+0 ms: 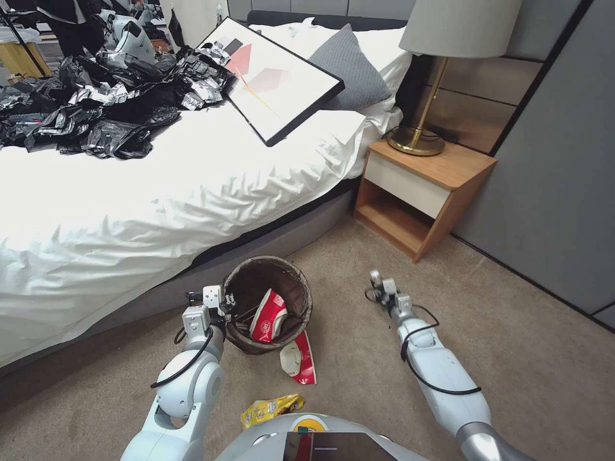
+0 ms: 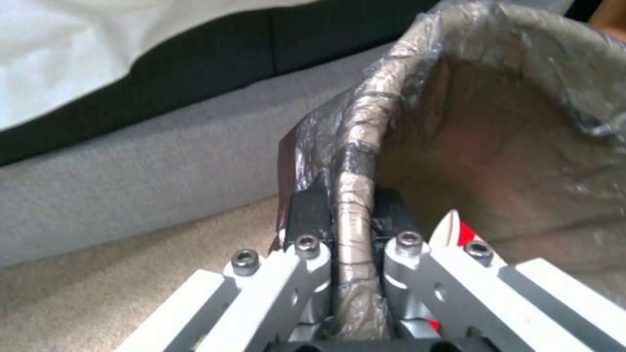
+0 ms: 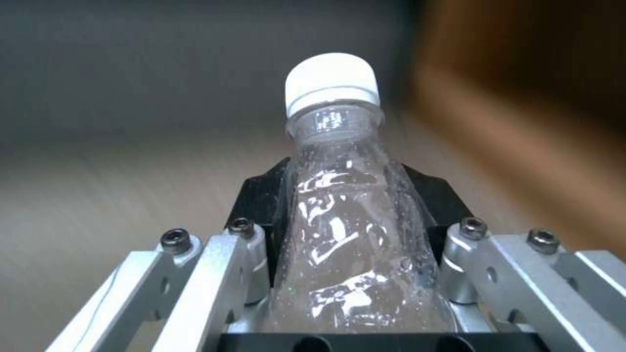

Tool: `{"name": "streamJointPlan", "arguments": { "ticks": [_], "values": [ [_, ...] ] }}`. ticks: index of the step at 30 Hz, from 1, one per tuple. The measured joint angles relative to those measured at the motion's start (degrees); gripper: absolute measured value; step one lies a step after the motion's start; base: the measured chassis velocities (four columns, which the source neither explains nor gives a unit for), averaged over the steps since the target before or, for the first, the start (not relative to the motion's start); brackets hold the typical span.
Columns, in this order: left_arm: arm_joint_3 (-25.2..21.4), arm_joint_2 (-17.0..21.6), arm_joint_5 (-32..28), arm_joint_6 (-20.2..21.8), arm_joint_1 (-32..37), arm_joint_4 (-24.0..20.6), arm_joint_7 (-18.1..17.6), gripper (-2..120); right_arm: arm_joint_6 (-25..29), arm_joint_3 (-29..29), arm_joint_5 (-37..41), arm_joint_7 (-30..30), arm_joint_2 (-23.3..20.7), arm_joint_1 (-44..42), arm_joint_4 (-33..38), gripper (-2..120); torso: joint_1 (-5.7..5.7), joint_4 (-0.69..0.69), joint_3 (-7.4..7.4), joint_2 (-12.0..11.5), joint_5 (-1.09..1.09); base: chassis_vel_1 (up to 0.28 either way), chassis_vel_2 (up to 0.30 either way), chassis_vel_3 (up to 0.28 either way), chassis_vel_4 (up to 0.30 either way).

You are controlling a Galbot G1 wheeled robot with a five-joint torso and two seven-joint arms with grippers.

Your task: Pick up the trash bin, then pick up the garbage from the floor and place it into the trash bin.

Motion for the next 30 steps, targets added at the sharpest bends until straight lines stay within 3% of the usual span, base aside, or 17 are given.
{"name": "streamJointPlan", "arguments": {
  "ticks": [1, 3, 5, 7, 10, 14, 21, 30],
  "values": [
    [0.0, 0.0, 0.0, 0.0, 0.0, 0.0, 0.0, 4, 0.0, 0.0, 0.0, 0.0, 0.0, 0.0, 0.0, 33, 0.00, 0.00, 0.00, 0.0, 0.00, 0.000, 0.000, 0.000, 0.000],
    [0.5, -0.1, -0.1, 0.2, 0.0, 0.1, 0.0, 4, 3.8, -1.6, 3.2, -4.1, 0.0, -2.3, 11.8, 33, 0.00, 0.01, -0.01, 0.0, 0.00, 0.000, 0.000, 0.000, 0.000],
    [0.6, -0.2, -0.3, 0.3, 0.0, 0.1, -0.1, 4, 4.5, -2.3, 4.1, -5.2, 0.0, -2.9, 15.1, 33, 0.00, 0.01, -0.01, 0.0, -0.02, 0.000, 0.000, 0.000, 0.000],
    [1.0, -0.2, -0.7, 0.7, 0.1, 0.1, -0.1, 4, 5.4, -5.0, 5.8, -7.1, -0.1, -4.0, 23.8, 33, 0.00, -0.01, -0.01, 0.0, -0.01, 0.000, 0.000, 0.000, 0.000],
    [1.0, -0.2, -0.7, 0.7, 0.1, 0.1, -0.1, 4, 5.4, -5.4, 5.9, -7.1, -0.2, -4.1, 24.7, 33, 0.00, -0.01, -0.01, 0.0, -0.01, 0.000, 0.000, 0.000, 0.000],
    [1.4, -0.1, -0.8, 0.8, 0.3, 0.1, -0.1, 4, 5.5, -8.9, 7.5, -7.6, -0.5, -4.5, 31.7, 33, 0.00, 0.01, -0.02, 0.0, -0.03, 0.000, 0.000, 0.000, 0.000],
    [2.5, 0.1, -1.0, 1.2, 0.8, -0.4, -0.1, 4, 4.1, -18.3, 11.3, -7.1, -2.1, -4.0, 39.8, 32, 0.00, 0.00, -0.02, 0.0, -0.02, 0.000, 0.000, 0.000, 0.000],
    [3.4, -0.6, -0.9, 1.4, 1.1, -0.6, -0.2, 4, 2.2, -30.5, 11.9, -6.0, -1.8, -2.4, 40.3, 32, 0.00, 0.01, -0.02, 0.0, -0.02, 0.000, 0.000, 0.000, 0.000]
  ]
}}
